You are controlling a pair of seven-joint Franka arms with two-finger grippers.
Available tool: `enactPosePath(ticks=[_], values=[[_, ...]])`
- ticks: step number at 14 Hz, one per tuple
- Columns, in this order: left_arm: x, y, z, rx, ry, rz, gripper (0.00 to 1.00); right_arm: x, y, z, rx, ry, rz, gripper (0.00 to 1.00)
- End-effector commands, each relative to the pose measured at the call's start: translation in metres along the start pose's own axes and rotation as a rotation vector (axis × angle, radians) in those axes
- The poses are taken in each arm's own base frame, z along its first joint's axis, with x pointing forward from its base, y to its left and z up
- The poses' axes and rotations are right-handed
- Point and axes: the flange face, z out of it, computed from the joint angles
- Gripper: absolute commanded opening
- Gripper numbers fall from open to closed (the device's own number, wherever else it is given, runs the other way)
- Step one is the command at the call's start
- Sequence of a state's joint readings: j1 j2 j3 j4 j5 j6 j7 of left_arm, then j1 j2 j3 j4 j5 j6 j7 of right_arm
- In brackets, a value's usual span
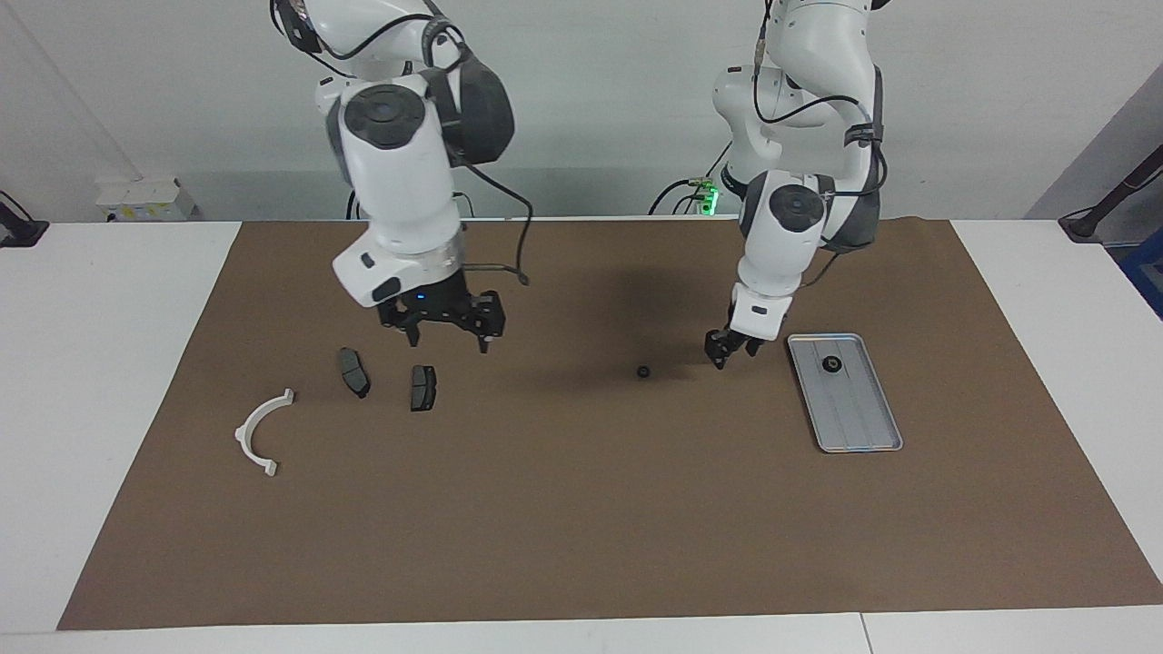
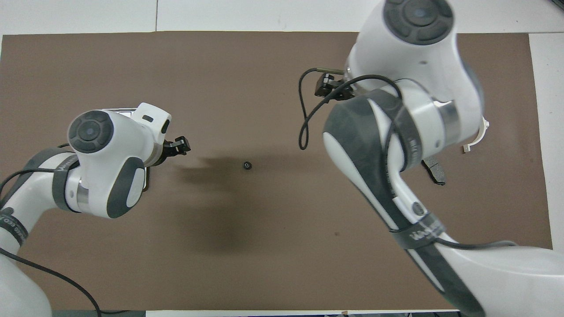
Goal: Pick bearing gear from pile to tray
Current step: 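Release the second gear at center with the right gripper while the left gripper reaches it, then grasp the second gear with the left gripper while the right gripper returns to rest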
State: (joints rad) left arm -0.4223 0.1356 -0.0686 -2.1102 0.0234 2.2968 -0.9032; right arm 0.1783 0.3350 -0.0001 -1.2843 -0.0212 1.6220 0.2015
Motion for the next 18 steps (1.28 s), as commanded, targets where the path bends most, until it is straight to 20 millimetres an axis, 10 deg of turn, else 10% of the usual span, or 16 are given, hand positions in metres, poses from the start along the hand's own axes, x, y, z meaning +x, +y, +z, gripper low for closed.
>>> enactPosePath(ticks=[1, 10, 18], values=[[-0.035, 0.041, 0.023, 0.007, 0.001, -0.036, 0.64, -0.01, 0.03, -0.003, 0.005, -0.03, -0.055, 1.0], [-0.031, 0.075, 0.057, 0.027, 0.029, -0.024, 0.56, -0.017, 0.105, -0.026, 0.004, -0.02, -0.027, 1.0], [-0.033, 0.076, 0.06, 0.023, 0.032, -0.021, 0.44, -0.107, 0.119, -0.102, 0.008, 0.017, -0.035, 1.0]])
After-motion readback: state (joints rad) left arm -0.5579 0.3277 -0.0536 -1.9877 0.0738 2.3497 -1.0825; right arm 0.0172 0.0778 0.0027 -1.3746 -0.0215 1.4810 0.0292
